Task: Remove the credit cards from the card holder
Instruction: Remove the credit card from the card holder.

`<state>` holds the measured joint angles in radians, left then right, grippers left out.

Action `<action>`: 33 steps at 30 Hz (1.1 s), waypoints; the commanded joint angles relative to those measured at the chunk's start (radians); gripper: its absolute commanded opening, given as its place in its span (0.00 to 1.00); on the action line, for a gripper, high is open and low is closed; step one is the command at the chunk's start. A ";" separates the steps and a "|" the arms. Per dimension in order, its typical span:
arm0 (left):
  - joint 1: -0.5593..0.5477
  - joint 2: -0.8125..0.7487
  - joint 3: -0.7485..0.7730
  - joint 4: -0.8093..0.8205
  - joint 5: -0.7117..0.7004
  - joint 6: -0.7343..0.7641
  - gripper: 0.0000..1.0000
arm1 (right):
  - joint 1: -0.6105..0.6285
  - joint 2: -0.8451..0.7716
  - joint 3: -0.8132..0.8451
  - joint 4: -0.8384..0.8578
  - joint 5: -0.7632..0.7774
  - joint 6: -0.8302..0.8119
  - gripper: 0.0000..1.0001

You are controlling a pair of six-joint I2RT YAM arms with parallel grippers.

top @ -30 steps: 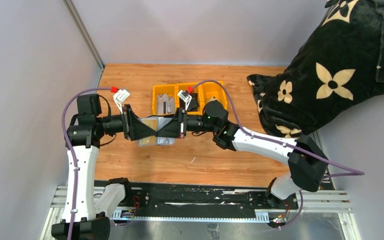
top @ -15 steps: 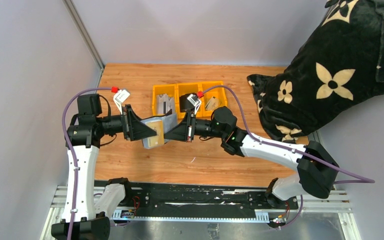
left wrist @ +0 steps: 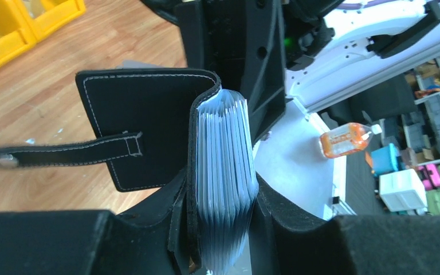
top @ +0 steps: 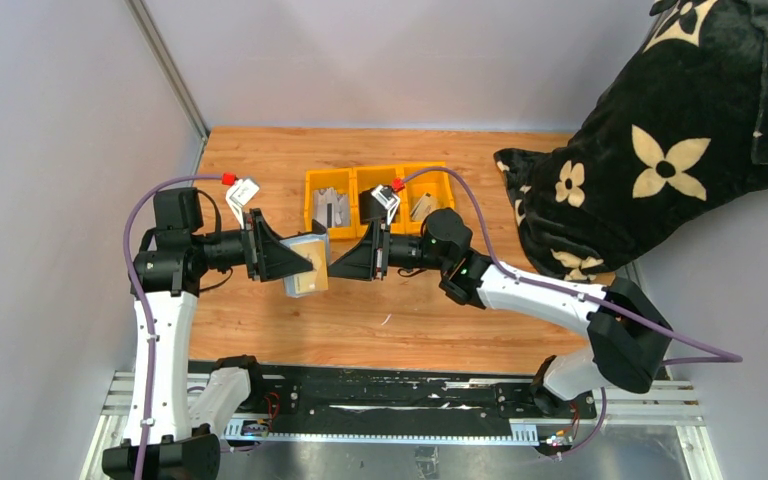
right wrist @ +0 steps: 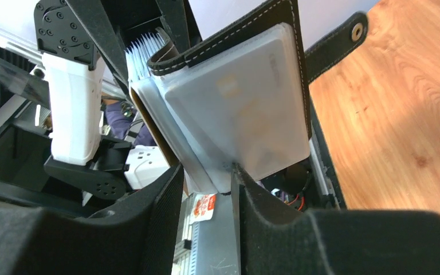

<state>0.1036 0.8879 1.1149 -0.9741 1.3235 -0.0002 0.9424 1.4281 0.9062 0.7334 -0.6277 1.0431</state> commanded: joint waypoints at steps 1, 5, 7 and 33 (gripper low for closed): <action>-0.013 -0.024 0.041 -0.018 0.143 -0.042 0.26 | -0.010 0.020 0.019 0.059 0.024 0.040 0.41; -0.013 -0.031 0.049 -0.018 0.153 -0.046 0.26 | -0.031 -0.021 -0.019 0.048 0.056 0.045 0.40; -0.013 -0.033 0.053 -0.020 0.158 -0.048 0.26 | -0.036 -0.031 -0.028 0.067 0.066 0.053 0.40; -0.013 -0.015 0.069 -0.021 0.098 -0.062 0.23 | -0.035 -0.084 0.025 0.103 -0.059 0.054 0.44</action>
<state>0.0948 0.8753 1.1431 -0.9901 1.3865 -0.0360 0.9138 1.3178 0.8898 0.8383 -0.6529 1.1164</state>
